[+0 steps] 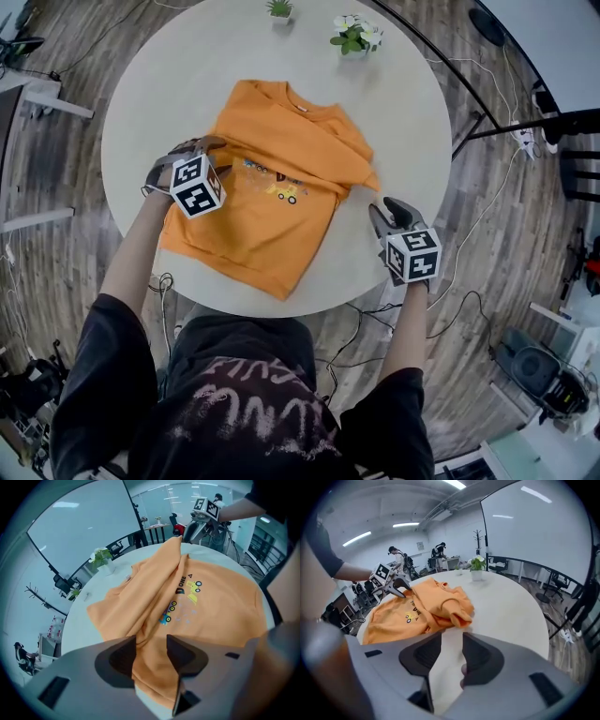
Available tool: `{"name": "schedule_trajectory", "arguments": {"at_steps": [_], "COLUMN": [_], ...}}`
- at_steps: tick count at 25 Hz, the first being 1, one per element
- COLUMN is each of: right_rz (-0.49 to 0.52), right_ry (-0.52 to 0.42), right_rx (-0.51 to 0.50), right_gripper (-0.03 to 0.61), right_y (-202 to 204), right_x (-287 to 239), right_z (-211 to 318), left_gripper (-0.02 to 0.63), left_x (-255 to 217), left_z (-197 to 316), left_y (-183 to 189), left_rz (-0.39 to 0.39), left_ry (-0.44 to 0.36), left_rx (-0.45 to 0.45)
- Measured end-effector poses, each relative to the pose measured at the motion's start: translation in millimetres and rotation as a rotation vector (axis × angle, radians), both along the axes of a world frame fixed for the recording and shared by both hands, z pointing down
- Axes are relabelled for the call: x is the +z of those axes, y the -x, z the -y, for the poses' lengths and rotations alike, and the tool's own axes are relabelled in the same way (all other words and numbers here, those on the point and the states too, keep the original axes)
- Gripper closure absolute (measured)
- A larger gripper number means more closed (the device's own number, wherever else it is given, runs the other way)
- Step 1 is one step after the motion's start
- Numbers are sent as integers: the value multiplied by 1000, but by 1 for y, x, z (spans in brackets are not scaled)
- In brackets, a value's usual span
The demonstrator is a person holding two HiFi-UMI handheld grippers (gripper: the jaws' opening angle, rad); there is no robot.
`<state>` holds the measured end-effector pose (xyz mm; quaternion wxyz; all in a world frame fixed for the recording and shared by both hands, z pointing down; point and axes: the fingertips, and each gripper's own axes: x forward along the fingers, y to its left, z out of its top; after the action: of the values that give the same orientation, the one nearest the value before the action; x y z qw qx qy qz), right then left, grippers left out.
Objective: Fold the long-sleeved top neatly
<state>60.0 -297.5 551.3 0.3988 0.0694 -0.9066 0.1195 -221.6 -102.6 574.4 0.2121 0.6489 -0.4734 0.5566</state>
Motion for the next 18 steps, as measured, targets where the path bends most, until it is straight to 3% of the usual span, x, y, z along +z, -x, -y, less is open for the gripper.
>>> {"name": "schedule_trajectory", "arguments": {"at_steps": [7,18], "right_rz": [-30,-167], "right_ry": [-55,-91], "right_rx": [-99,-224], "right_gripper": [408,334], "right_y": [-1,-5], "right_x": [-13,6], "right_z": [-106,-300], "left_gripper": [399,397], "left_x": [-18,-14], "left_z": [-53,-192], "left_y": [-18,-65], "left_rz": [-33,-114], "left_ry": [-38,12], "left_rx": [164,425]}}
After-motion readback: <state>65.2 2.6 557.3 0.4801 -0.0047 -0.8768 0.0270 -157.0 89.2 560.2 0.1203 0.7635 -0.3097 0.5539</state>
